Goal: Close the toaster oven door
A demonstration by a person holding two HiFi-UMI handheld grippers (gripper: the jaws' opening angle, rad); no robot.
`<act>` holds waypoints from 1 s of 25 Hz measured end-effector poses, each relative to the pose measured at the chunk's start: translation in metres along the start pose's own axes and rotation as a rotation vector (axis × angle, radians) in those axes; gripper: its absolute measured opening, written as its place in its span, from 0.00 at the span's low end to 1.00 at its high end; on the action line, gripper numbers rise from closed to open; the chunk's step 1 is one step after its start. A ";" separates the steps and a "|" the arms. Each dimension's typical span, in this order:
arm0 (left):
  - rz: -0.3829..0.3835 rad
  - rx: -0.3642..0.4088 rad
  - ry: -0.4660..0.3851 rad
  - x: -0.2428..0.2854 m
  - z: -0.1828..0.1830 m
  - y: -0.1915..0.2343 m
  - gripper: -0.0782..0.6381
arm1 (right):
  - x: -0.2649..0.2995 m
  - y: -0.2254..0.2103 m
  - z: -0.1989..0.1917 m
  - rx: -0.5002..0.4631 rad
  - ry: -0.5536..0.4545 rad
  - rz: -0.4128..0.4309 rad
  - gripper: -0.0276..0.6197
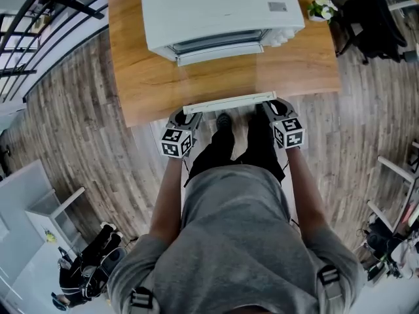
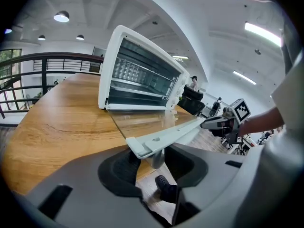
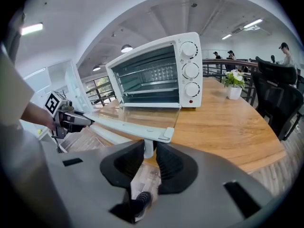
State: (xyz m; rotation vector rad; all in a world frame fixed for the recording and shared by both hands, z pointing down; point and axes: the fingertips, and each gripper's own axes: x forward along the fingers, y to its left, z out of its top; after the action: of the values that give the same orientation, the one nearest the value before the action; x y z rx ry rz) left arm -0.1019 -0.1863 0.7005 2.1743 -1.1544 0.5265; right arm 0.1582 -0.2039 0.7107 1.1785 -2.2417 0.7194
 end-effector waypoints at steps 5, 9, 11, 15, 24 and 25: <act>0.001 -0.003 -0.027 -0.007 0.008 -0.001 0.30 | -0.007 0.002 0.007 0.018 -0.015 -0.011 0.17; -0.001 0.000 -0.041 -0.010 0.013 -0.002 0.30 | -0.011 0.002 0.012 0.018 -0.026 -0.019 0.17; -0.005 0.001 -0.049 -0.013 0.016 -0.003 0.29 | -0.014 0.004 0.015 0.026 -0.034 -0.024 0.17; -0.016 0.009 -0.065 -0.017 0.025 -0.005 0.29 | -0.017 0.003 0.023 0.084 -0.063 -0.039 0.17; -0.021 0.013 -0.085 -0.027 0.038 -0.009 0.27 | -0.024 0.004 0.037 0.108 -0.093 -0.060 0.17; -0.021 0.012 -0.089 -0.028 0.039 -0.010 0.27 | -0.025 0.004 0.038 0.107 -0.096 -0.061 0.17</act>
State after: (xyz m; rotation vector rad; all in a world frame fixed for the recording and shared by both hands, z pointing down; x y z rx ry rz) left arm -0.1068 -0.1920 0.6516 2.2369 -1.1767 0.4330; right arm 0.1600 -0.2123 0.6654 1.3527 -2.2586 0.7825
